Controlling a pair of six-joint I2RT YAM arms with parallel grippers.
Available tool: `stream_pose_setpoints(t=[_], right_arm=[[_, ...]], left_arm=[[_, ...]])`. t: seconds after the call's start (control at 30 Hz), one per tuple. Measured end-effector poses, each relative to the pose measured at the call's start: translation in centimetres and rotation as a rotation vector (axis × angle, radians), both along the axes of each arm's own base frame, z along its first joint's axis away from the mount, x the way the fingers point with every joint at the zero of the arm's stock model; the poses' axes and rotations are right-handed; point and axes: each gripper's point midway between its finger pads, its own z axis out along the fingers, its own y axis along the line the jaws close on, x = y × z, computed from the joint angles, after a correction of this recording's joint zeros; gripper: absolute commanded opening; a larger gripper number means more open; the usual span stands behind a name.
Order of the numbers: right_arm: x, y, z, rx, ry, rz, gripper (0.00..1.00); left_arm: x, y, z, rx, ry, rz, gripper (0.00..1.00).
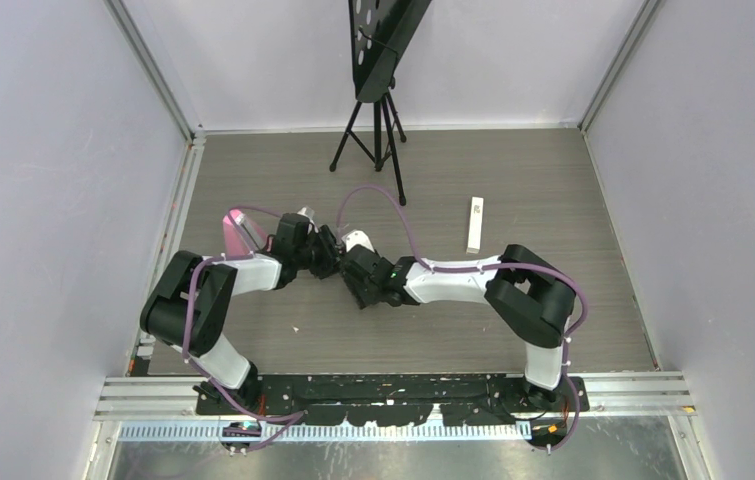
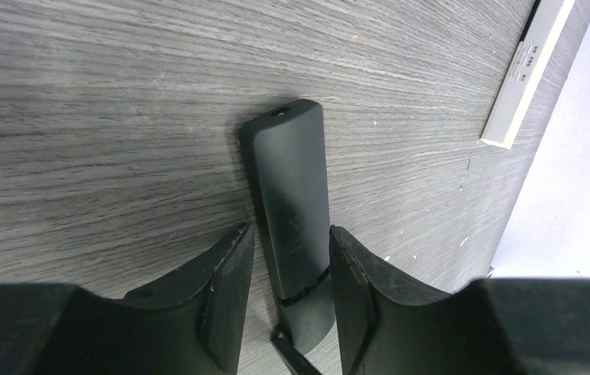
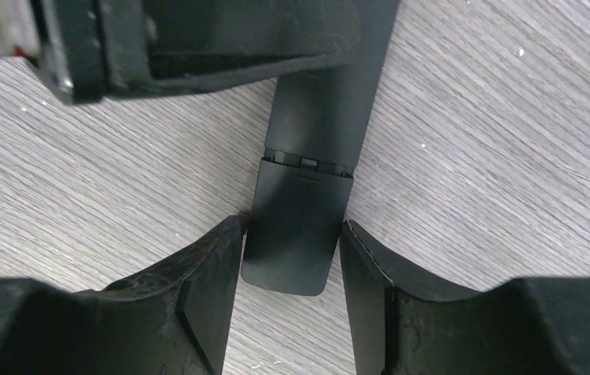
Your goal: Load the batteries into the remote control
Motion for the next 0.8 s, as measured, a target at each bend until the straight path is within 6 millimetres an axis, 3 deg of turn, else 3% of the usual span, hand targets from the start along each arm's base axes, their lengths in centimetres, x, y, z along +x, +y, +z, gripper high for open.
stream_pose_setpoints(t=[0.4, 0.6, 0.8], right_arm=[[0.1, 0.7, 0.1, 0.035, -0.01, -0.048, 0.79], [-0.2, 0.4, 0.3, 0.051, 0.009, -0.092, 0.8], [-0.3, -0.2, 2.1, 0.114, 0.007, -0.157, 0.72]], left_arm=[[0.0, -0.1, 0.1, -0.003, -0.001, 0.0, 0.45], [0.0, -0.1, 0.0, -0.003, -0.001, -0.002, 0.45], [0.2, -0.3, 0.0, -0.004, -0.001, -0.013, 0.44]])
